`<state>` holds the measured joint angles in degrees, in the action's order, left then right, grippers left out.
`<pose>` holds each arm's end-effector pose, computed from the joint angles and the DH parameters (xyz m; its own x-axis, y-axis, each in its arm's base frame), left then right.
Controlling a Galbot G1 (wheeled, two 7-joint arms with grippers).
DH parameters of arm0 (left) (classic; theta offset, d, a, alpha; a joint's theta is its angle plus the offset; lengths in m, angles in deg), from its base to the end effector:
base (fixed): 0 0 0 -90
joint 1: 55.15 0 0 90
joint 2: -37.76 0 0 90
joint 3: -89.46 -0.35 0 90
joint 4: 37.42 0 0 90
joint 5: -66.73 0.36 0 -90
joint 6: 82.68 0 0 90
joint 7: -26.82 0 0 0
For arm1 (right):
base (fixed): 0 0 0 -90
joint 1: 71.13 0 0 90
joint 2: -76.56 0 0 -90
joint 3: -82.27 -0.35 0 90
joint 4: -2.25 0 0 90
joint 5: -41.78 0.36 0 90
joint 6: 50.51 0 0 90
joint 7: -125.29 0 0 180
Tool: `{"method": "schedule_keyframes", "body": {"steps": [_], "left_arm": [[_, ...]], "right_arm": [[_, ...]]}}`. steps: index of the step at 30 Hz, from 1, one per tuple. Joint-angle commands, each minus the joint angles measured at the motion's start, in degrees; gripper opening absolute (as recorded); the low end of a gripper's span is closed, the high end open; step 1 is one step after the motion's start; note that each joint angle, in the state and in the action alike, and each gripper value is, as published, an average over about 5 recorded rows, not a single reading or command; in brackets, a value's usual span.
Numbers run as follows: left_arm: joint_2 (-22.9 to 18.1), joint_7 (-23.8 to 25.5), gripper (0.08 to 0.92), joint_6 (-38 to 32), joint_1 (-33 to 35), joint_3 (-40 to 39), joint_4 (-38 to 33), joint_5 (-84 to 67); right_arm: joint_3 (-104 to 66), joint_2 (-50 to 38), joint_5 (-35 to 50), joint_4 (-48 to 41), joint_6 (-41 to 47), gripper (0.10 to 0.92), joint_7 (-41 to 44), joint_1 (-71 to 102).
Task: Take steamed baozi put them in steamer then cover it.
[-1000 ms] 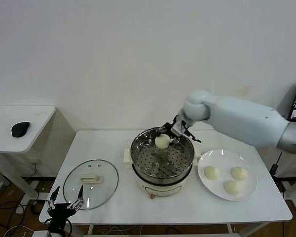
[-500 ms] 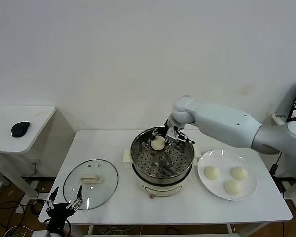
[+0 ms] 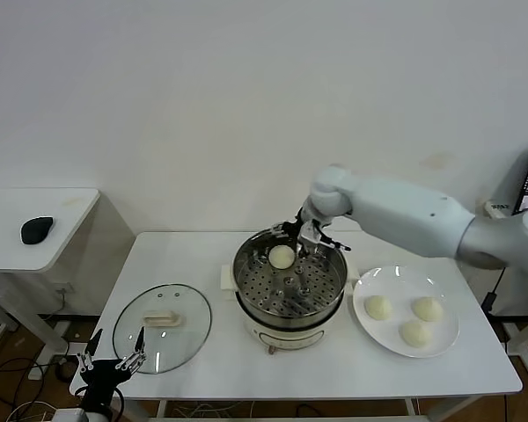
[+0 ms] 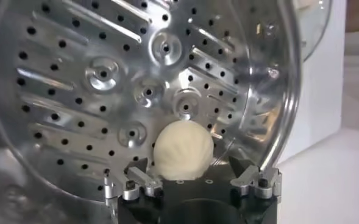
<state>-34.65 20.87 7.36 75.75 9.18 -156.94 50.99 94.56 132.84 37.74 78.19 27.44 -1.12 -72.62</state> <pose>0.1361 0.1026 -0.3145 -0.9817 -0.0946 0.1653 -0.0806 0.9927 0.0895 0.5550 0.0410 -0.0599 -0.3054 -0.2849 0.9086 -0.4900 -0.7712 -0.4065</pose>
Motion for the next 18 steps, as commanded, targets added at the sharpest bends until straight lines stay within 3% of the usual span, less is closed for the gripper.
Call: {"method": "schedule_keyframes", "body": {"steps": [1,10,18], "left_arm": [[0.8,0.1,0.823,0.0,-0.4,-0.1,0.4,-0.1],[2.2,0.2,0.823,-0.2,-1.2,-0.4,1.4,-0.2],[2.3,0.2,0.823,-0.5,-1.3,-0.5,2.1,-0.1]], "right_arm": [[2.2,-19.0,14.4,16.5,24.1,0.823,4.7,-8.6],[-1.6,-37.1,11.3,23.9,31.6,0.823,4.0,-3.2],[-12.9,-42.8,3.2,22.6,29.6,0.823,3.3,15.4]]}}
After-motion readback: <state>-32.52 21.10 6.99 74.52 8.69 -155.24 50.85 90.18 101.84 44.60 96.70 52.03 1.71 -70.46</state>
